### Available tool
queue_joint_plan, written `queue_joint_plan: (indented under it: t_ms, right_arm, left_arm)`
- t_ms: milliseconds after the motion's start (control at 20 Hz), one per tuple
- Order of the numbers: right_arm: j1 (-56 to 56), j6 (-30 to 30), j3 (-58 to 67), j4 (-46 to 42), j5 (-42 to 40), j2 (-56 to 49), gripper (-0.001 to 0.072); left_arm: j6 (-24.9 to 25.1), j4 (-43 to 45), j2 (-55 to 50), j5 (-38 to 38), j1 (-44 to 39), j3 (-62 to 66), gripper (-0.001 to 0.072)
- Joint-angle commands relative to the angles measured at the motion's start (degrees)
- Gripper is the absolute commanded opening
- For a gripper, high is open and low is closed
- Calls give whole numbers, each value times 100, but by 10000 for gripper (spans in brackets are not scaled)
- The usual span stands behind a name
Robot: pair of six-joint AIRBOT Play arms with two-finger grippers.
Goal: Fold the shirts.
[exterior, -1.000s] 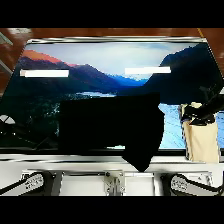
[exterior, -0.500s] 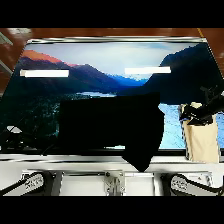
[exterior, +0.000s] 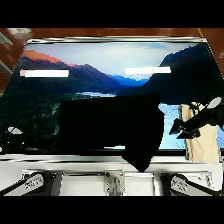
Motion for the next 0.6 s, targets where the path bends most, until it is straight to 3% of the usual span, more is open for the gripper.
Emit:
queue_joint_plan:
  t_ms: [0,300,500,550]
  right_arm:
    - [376,-101,-1021,247,-658,313,552]
    - [1130,-142,-1797,831,-1443,319,551]
    - [1519,256,-1853,745,-1836,251,549]
    - [1609,280,-1860,776,-1873,249,501]
  left_arm:
    - [76,-15,133,-15,2,-4,43]
    - [76,-11,278,-109,2,-2,43]
    - [83,-11,278,-107,2,-2,43]
    - [131,-11,278,-107,2,-2,43]
